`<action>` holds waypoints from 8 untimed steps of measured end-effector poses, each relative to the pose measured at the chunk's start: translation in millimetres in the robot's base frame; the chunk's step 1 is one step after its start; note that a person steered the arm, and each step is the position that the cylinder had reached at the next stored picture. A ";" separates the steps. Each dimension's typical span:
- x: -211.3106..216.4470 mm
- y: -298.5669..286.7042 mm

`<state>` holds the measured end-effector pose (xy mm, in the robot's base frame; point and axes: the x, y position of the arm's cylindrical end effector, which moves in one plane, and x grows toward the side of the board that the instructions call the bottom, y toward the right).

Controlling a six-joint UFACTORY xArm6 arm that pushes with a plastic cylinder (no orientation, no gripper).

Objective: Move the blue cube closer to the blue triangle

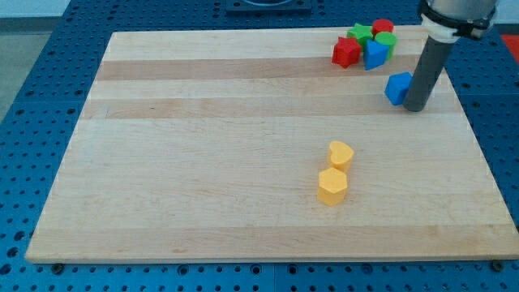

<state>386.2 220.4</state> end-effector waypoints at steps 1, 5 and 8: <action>-12.2 0.0; -60.9 -15.6; -70.1 -15.6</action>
